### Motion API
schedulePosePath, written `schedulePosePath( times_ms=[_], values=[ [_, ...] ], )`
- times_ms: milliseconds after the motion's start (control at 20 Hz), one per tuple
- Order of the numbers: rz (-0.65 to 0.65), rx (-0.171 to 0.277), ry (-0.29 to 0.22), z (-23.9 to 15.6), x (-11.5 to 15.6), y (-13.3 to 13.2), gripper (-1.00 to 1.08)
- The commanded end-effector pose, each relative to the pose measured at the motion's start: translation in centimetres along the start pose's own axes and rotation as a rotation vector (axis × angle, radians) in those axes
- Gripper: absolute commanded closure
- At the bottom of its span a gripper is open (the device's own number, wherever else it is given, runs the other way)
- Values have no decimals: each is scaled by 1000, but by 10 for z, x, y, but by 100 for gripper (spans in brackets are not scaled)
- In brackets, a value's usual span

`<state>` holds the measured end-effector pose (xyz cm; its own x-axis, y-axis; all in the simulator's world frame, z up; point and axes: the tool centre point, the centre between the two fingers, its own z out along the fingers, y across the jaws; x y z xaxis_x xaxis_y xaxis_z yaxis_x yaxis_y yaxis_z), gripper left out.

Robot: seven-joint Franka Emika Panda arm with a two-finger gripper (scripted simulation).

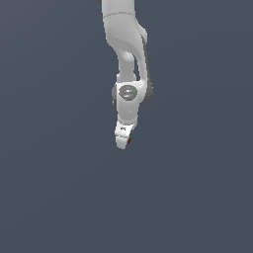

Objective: Pick up the object and move it to a goal position.

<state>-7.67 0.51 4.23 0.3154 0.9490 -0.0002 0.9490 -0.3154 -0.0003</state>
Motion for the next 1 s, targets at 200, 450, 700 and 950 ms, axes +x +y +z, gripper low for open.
schedulePosePath(
  times_ms=[200,450,700,950],
  values=[
    [-2,0,0,19,0,0,-92],
    [-2,0,0,20,0,0,108],
    [-2,0,0,20,0,0,108],
    [-2,-1,0,19,2,1,108]
  ],
)
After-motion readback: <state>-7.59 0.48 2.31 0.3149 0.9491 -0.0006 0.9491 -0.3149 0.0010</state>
